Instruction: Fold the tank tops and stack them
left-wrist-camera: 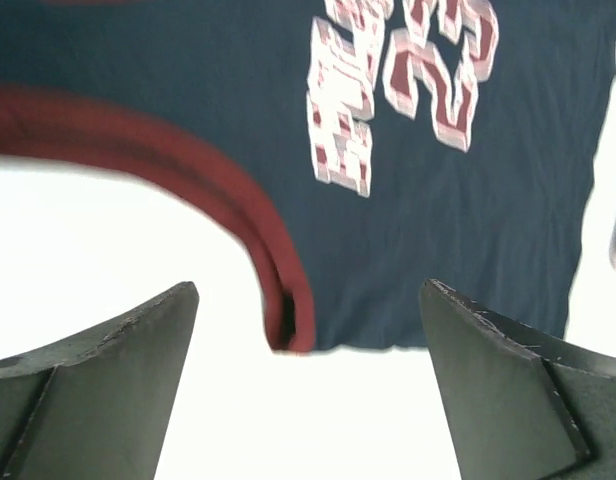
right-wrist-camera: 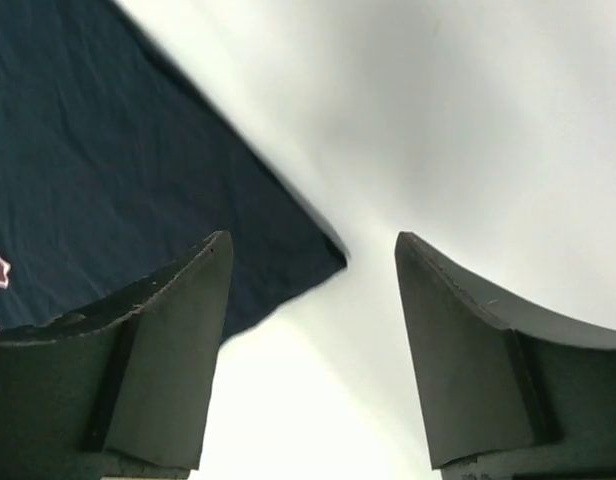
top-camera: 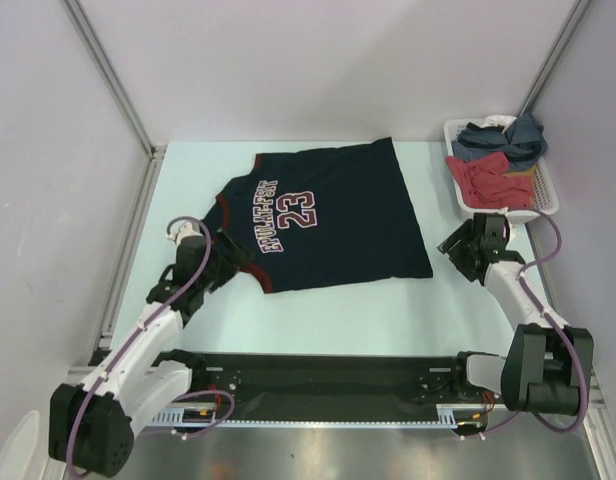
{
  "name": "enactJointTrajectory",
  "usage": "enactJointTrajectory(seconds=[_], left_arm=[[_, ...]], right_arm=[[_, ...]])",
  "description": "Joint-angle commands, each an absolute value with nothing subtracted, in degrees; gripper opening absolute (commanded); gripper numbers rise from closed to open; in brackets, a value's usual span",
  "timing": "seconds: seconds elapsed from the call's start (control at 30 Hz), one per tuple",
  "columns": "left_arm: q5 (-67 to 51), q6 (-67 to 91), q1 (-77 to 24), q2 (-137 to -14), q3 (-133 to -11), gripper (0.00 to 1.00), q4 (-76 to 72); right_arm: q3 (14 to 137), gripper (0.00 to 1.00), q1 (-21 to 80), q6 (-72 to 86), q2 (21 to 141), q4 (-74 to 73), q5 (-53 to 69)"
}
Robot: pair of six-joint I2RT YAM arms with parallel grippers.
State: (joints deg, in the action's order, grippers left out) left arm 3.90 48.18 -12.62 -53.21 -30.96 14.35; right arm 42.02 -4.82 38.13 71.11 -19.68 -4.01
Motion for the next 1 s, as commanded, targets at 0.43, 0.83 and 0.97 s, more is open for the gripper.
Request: enactJointTrajectory(seconds=[0.43,0.83,0.97], left_arm=[[4.2,63.8,-25.3,-53.1,-19.9,0.9,10.4],[8.3,68.0,-28.1,-59.7,-23.3,0.86,10.5],[9.3,70.0,-29.5,-62.7,-23.8,0.85,9.6]], right_arm=[[33.4,0.63,-1.0,48.6,73.6,-12.0,2.5],[33.7,0.17,3.4,53.5,79.9,-10.6,-5.2],[32.9,0.06,3.6,52.8,77.4,-11.6,-7.9]])
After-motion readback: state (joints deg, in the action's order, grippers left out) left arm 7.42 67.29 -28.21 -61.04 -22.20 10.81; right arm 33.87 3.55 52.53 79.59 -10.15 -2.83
